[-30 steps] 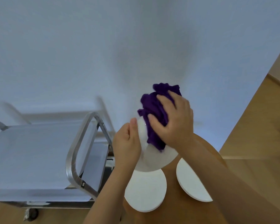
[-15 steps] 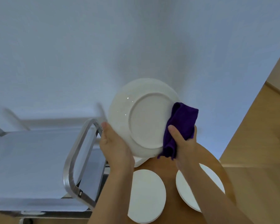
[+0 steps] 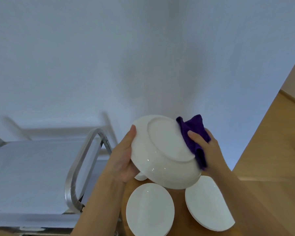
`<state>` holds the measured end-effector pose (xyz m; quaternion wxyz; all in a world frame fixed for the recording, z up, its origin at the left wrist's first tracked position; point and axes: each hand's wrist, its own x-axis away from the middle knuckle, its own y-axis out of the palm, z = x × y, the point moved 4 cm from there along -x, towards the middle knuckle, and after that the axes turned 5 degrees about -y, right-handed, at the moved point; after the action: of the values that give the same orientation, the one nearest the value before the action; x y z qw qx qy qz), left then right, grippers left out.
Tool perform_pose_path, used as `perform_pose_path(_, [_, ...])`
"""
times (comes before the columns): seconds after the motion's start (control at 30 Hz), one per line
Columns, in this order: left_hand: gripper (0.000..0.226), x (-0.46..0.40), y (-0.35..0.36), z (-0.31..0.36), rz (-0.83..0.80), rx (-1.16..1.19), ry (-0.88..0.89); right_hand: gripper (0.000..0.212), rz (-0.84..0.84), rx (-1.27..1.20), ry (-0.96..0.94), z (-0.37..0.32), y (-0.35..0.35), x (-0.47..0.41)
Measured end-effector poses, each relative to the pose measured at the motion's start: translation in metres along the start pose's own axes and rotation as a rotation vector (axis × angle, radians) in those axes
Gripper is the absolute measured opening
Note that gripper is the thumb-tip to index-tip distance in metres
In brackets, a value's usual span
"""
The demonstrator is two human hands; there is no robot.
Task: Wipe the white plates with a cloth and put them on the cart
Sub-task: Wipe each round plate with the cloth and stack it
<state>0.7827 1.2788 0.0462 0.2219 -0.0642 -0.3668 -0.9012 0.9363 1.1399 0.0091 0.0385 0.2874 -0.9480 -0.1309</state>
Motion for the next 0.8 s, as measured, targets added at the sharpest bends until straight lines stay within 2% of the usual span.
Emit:
perform_pose_path(0.07, [0.049,-0.003,0.008,-0.004,0.100,0.007,0.044,0.049,0.063,0.032,-0.011,0.013,0.005,0.009])
perform_pose_path(0.17, [0.043,-0.008,0.023,-0.021,0.239,-0.034,0.114,0.016,0.184,0.094,-0.102,0.021,0.019,0.026])
perform_pose_path(0.27, [0.021,-0.009,0.034,-0.040,0.408,-0.351,0.136,0.013,0.167,0.185,-0.113,0.024,0.030,0.037])
perform_pose_path(0.3, [0.023,-0.009,0.036,-0.043,0.434,-0.488,0.153,0.014,0.119,0.193,-0.095,0.023,0.035,0.039])
perform_pose_path(0.37, [0.031,-0.010,0.039,-0.049,0.373,-0.778,0.215,0.014,0.055,0.071,-0.038,0.025,0.038,0.042])
perform_pose_path(0.43, [0.034,-0.008,0.043,-0.054,0.245,-1.010,0.246,0.011,0.071,-0.082,0.019,0.024,0.037,0.042])
perform_pose_path(0.5, [0.040,-0.006,0.042,-0.055,0.165,-1.154,0.229,0.010,0.083,-0.201,0.056,0.025,0.036,0.037])
perform_pose_path(0.6, [0.038,-0.003,0.040,-0.050,0.100,-1.356,0.254,0.011,0.060,-0.255,0.128,0.027,0.036,0.026])
perform_pose_path(0.7, [0.056,0.002,0.035,-0.050,-0.070,-1.720,0.269,0.033,0.058,-0.431,0.301,0.021,0.030,0.018])
perform_pose_path(0.8, [0.073,0.007,0.030,-0.053,-0.220,-2.062,0.223,0.079,-0.156,-0.562,0.444,0.007,0.028,0.015])
